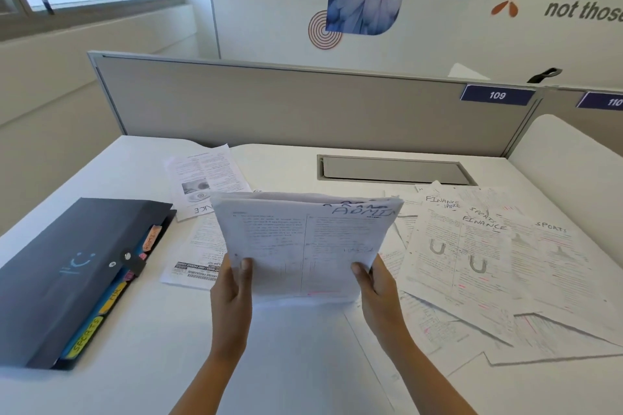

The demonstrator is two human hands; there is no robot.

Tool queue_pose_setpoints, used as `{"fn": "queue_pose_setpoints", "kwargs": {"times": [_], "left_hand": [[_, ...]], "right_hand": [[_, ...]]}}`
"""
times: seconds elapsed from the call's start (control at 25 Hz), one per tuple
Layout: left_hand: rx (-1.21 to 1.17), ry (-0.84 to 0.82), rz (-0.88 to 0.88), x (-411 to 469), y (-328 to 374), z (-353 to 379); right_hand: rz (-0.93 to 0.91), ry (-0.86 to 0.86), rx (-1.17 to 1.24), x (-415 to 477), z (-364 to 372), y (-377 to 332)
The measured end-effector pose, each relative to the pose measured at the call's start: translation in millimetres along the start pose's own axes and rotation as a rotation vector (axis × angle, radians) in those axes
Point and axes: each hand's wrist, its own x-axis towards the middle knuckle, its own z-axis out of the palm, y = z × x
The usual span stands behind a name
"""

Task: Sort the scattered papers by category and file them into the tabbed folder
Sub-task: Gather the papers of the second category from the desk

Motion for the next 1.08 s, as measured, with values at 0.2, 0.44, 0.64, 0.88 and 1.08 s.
{"fn": "queue_pose_setpoints", "kwargs": {"times": [0.2, 0.44, 0.64, 0.88, 1.08], "left_hand": [[0.063, 0.151, -0.021, 0.6, 13.8, -1.0], [0.117, 0.225, 0.04, 17.7, 29.1, -26.1], [0.025, 0.199, -0.088, 43.8, 33.0, -61.8], [0.079, 0.196, -0.259, 75.9, 20.8, -133.6], [0.786, 0.363, -0.222, 78.0, -12.4, -217.1]], "right_hand": [[-0.129, -0.054, -0.023, 14.1, -1.9, -15.8], [-0.165, -0.208, 0.005, 8.5, 12.1, -34.3], [-0.135, -0.269, -0.125, 6.8, 46.6, -41.6], [0.0, -0.105, -0.039, 7.6, 97.3, -42.6], [0.172, 0.082, 0.019, -0.7, 135.0, -37.7]]}}
